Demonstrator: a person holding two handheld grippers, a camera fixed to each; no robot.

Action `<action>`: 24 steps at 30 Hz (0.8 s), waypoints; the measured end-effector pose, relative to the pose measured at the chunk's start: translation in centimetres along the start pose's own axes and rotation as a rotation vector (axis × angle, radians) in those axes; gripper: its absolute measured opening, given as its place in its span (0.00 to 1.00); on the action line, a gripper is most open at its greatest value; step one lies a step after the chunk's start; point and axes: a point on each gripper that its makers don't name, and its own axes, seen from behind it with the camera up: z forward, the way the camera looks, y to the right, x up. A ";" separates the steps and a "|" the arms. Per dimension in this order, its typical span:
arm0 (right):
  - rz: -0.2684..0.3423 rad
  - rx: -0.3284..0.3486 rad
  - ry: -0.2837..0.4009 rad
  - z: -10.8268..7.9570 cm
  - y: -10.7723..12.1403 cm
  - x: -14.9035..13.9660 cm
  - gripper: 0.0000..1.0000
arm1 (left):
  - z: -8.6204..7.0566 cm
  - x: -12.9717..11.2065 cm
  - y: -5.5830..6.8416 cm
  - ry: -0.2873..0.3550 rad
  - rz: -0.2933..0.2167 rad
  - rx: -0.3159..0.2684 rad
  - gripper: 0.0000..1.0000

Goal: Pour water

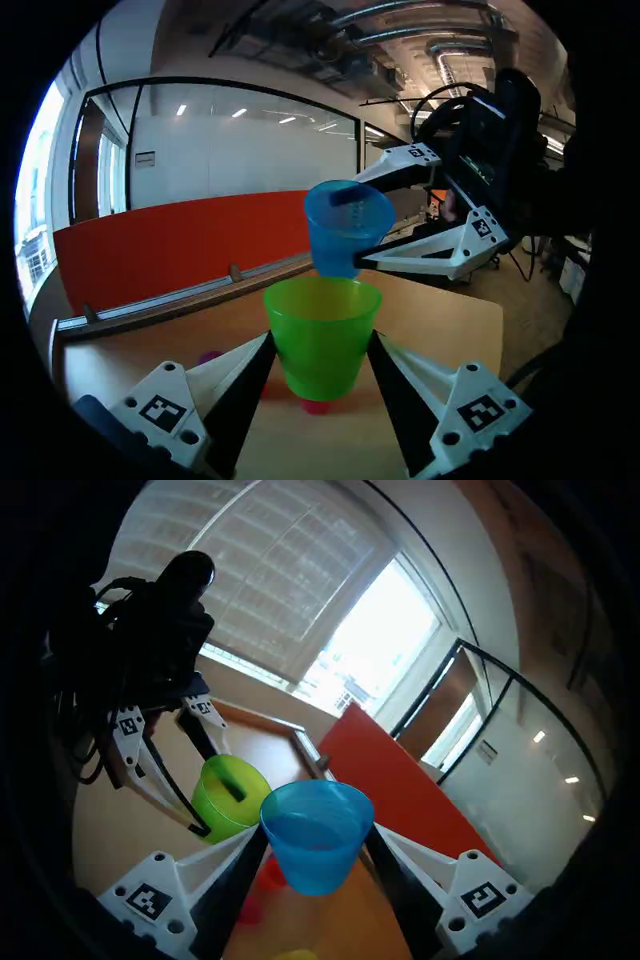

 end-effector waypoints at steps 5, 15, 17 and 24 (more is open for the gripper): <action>-0.039 0.014 -0.006 0.3 0.0 0.2 0.90 | 0.2 0.0 0.2 -0.006 0.003 -0.005 0.80; -0.125 0.016 -0.018 0.6 0.6 0.5 0.90 | 0.4 0.1 0.2 -0.008 0.003 -0.008 0.80; -0.142 0.019 -0.020 0.7 0.6 0.6 0.90 | 0.5 0.2 0.1 -0.007 0.003 -0.009 0.80; -0.179 0.020 -0.020 1.0 0.9 1.1 0.90 | 0.7 0.3 0.1 -0.005 0.001 -0.010 0.80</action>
